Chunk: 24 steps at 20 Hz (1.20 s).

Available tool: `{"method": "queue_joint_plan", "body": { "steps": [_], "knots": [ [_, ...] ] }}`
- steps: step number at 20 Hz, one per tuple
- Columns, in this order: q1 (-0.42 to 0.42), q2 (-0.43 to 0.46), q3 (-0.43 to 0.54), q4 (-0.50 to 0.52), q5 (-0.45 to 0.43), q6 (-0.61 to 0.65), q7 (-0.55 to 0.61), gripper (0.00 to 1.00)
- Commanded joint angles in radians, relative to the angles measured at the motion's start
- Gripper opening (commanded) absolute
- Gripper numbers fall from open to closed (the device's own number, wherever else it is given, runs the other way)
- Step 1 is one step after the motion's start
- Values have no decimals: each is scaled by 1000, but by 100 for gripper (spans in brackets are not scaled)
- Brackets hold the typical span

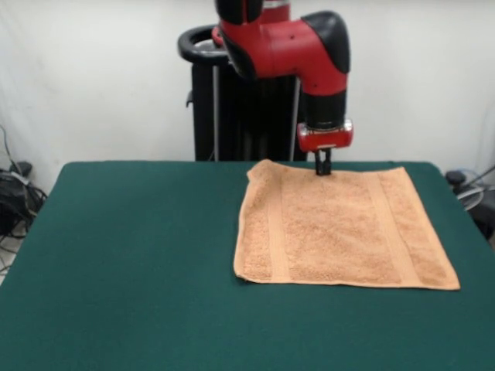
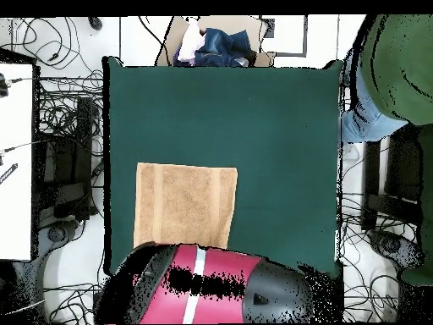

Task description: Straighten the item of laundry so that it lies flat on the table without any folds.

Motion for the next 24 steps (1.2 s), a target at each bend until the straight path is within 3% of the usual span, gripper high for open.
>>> {"method": "queue_joint_plan", "body": {
  "steps": [1,7,15,19,24],
  "knots": [
    [60,327,139,-505,343,348,180,0],
    [92,234,116,-428,406,431,187,0],
    [103,43,134,-220,416,385,241,0],
    [71,-1,165,-138,419,332,269,0],
    [24,-90,184,-74,412,381,254,0]
  ]
}}
